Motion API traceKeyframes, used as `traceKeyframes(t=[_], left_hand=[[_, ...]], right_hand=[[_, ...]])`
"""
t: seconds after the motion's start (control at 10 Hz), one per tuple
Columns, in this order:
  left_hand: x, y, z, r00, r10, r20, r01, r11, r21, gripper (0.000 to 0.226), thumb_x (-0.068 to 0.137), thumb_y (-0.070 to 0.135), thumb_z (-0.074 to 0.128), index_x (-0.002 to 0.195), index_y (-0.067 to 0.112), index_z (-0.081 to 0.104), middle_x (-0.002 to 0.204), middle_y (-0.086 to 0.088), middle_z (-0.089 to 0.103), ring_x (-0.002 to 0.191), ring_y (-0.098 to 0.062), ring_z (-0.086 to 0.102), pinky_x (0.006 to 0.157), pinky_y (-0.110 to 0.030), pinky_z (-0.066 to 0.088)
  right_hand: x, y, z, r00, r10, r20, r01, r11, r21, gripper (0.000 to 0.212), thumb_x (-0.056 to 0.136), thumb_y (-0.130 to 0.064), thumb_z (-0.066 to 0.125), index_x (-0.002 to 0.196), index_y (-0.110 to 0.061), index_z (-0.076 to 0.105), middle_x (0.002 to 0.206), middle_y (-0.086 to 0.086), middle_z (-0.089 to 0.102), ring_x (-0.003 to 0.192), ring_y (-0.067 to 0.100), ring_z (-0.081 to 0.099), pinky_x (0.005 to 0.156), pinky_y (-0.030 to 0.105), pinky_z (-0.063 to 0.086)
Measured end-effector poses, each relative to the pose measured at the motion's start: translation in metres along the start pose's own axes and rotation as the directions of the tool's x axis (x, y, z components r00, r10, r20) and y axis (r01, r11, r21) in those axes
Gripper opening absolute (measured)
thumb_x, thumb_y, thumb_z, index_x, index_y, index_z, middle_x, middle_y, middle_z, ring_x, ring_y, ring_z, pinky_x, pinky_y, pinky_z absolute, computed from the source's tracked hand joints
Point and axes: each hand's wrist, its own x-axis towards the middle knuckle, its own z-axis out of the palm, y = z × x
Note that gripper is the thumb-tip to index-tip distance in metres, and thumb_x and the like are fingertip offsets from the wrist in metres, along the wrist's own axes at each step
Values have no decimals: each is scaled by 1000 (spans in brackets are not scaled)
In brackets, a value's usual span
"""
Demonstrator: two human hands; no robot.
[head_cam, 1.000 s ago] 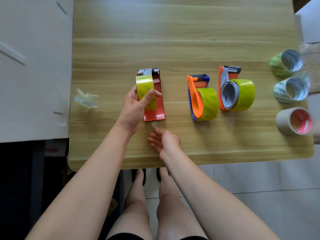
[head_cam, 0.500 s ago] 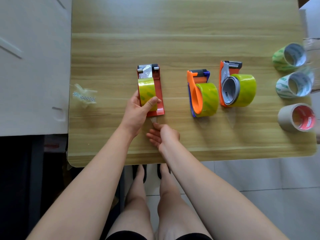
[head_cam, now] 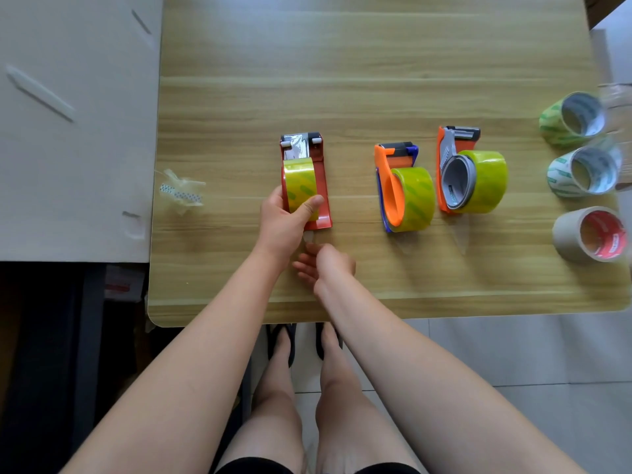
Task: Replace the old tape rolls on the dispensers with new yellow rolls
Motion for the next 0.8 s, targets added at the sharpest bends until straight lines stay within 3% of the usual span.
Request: traceKeyframes(t=[0.2,0.3,0.5,0.6,0.8], left_hand=[[-3,-2,-3,995,-5,-101,18,992,123,39,74,24,76,103,10,54,94,-4,66,83,-15,62,74,-25,52],[-5,-2,-4,992,2,-123,25,976,218,54,71,34,77,111,11,49,105,-7,64,93,-19,63,82,-30,53],[-6,14,-4,988,69,-138,-10,922,387,83,65,31,83,129,13,33,115,-5,52,107,-22,56,97,-41,47],[-6,28,-8,984,134,-118,-39,807,590,101,62,38,83,138,10,24,131,-15,42,117,-28,49,103,-43,42],[-15,52,-9,988,71,-137,52,685,726,77,80,40,68,136,4,32,138,-20,35,128,-34,39,109,-41,32]], right_hand=[[5,13,-13,997,-45,-57,34,983,-179,20,84,-20,68,75,-3,63,59,6,62,34,14,56,36,20,45],[4,23,-21,1000,11,-17,-14,977,-214,15,86,-15,63,77,-4,62,59,6,62,33,14,56,38,20,46],[-4,23,-47,982,131,138,-88,955,-282,28,93,-27,48,94,-2,61,74,10,66,56,20,64,48,26,49],[-10,-3,-62,981,107,162,-14,871,-491,24,94,-28,48,91,-6,56,82,12,64,67,22,61,56,31,49],[-28,-57,-98,970,-175,166,241,761,-602,18,93,-21,49,99,-4,52,72,14,58,55,23,57,53,29,48]])
